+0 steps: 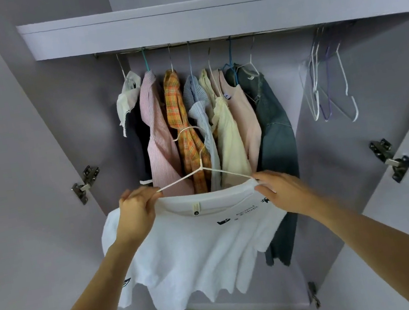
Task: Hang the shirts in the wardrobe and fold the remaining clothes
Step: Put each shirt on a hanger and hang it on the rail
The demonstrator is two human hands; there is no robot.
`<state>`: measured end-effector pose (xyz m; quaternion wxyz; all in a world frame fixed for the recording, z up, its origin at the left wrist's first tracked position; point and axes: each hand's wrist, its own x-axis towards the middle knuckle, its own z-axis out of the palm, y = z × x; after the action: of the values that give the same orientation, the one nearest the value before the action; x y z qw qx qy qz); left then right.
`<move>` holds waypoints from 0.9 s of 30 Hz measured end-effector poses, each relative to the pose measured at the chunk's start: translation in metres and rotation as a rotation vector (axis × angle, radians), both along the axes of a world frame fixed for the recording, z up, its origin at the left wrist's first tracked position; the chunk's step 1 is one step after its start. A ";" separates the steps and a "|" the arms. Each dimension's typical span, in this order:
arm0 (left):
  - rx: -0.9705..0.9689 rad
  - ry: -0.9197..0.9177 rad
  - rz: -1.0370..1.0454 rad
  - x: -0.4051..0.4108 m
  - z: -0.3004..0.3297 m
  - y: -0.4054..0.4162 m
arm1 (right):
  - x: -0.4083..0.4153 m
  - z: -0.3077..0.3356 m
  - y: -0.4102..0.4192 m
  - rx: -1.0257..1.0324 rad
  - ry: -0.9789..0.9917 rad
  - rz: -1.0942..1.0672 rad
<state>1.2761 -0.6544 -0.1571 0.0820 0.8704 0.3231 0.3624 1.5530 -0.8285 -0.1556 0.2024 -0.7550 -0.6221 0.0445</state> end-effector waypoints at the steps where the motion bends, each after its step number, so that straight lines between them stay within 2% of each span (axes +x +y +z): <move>1: -0.021 0.009 -0.017 0.007 -0.002 0.001 | 0.002 0.003 -0.005 -0.021 -0.001 -0.002; 6: -0.190 0.148 -0.130 0.068 -0.012 -0.005 | 0.014 0.025 -0.051 -0.202 -0.023 -0.175; 10: -0.185 0.198 -0.240 0.125 -0.011 -0.030 | 0.015 0.053 -0.094 -0.251 0.071 -0.305; 14: -0.146 0.280 -0.310 0.177 0.003 -0.054 | 0.015 0.069 -0.127 -0.293 0.019 -0.471; 19: -0.127 0.453 -0.308 0.218 0.026 -0.067 | 0.016 0.087 -0.156 -0.314 0.080 -0.702; 27: 0.098 0.631 -0.228 0.268 0.062 -0.048 | 0.019 0.103 -0.117 -0.318 0.062 -0.788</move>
<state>1.5439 -0.7028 -0.0949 -0.0237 0.9731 0.2152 0.0788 1.5723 -0.9453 -0.0523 0.1038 -0.9551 -0.2651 0.0819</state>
